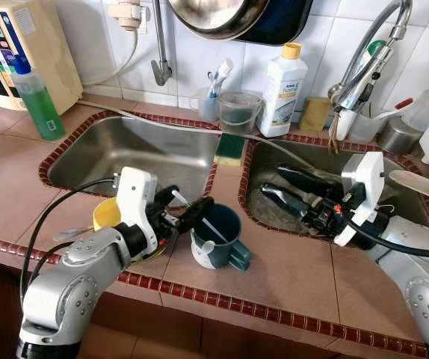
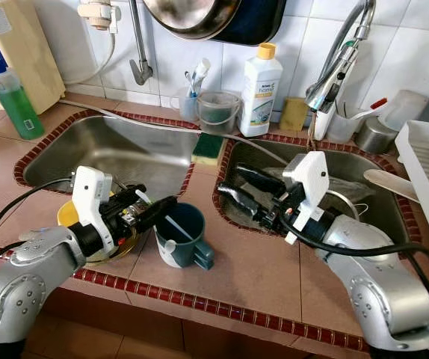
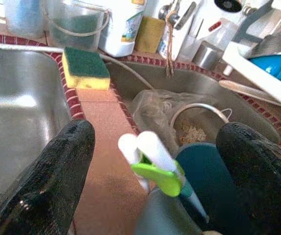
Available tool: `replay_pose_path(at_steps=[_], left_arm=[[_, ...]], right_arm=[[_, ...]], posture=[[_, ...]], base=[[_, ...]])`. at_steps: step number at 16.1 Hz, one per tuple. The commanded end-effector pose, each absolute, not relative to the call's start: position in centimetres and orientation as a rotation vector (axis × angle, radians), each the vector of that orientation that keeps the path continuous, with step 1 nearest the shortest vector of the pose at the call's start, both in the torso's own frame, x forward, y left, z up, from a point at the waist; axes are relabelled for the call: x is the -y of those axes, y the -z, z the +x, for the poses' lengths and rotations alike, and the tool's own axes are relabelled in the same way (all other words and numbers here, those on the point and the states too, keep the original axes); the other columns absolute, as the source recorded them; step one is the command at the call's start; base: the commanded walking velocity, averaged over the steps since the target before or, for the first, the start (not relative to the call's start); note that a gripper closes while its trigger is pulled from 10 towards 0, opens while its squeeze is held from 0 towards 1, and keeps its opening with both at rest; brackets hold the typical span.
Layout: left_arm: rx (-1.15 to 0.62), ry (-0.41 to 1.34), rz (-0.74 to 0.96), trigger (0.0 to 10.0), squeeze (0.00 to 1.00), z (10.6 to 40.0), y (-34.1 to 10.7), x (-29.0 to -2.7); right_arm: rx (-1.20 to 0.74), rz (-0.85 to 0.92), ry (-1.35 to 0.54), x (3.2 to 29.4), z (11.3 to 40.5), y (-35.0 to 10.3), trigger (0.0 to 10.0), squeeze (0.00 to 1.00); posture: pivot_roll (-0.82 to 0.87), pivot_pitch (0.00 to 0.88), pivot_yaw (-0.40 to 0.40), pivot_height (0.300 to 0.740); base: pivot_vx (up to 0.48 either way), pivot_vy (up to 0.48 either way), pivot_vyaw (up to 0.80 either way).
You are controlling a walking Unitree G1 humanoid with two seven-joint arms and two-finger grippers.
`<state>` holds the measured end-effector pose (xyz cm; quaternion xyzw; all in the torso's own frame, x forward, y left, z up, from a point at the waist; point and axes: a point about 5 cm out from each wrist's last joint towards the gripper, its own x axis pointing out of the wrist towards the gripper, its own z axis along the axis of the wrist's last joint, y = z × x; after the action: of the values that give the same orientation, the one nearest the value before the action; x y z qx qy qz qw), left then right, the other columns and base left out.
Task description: Kitchen organization
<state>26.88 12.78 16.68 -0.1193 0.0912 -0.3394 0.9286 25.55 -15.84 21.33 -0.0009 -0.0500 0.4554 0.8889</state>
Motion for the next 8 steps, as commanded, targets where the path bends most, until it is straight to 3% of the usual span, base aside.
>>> replay_pose_path(at_steps=[1,2,8], left_arm=[[-0.181,0.683,-0.239,10.0,0.0,27.1,-16.7,-12.9],[-0.176,0.678,-0.24,0.2,0.0,27.1,-16.7,-12.9],[-0.16,0.693,-0.242,0.0,0.0,26.8,-16.9,-13.0]], right_arm=[[0.123,-0.012,-0.961,16.2,25.2,-22.2,10.0,0.0],[0.097,-0.015,-0.978,16.2,24.9,-21.9,10.0,0.0],[0.014,-0.029,-1.024,16.2,23.9,-20.9,10.0,0.0]], posture=[[-0.05,0.0,-0.038,0.74],[-0.05,0.0,-0.037,0.74],[-0.05,0.0,-0.035,0.74]], base=[[0.0,0.0,0.0],[0.0,0.0,0.0],[0.0,0.0,0.0]])
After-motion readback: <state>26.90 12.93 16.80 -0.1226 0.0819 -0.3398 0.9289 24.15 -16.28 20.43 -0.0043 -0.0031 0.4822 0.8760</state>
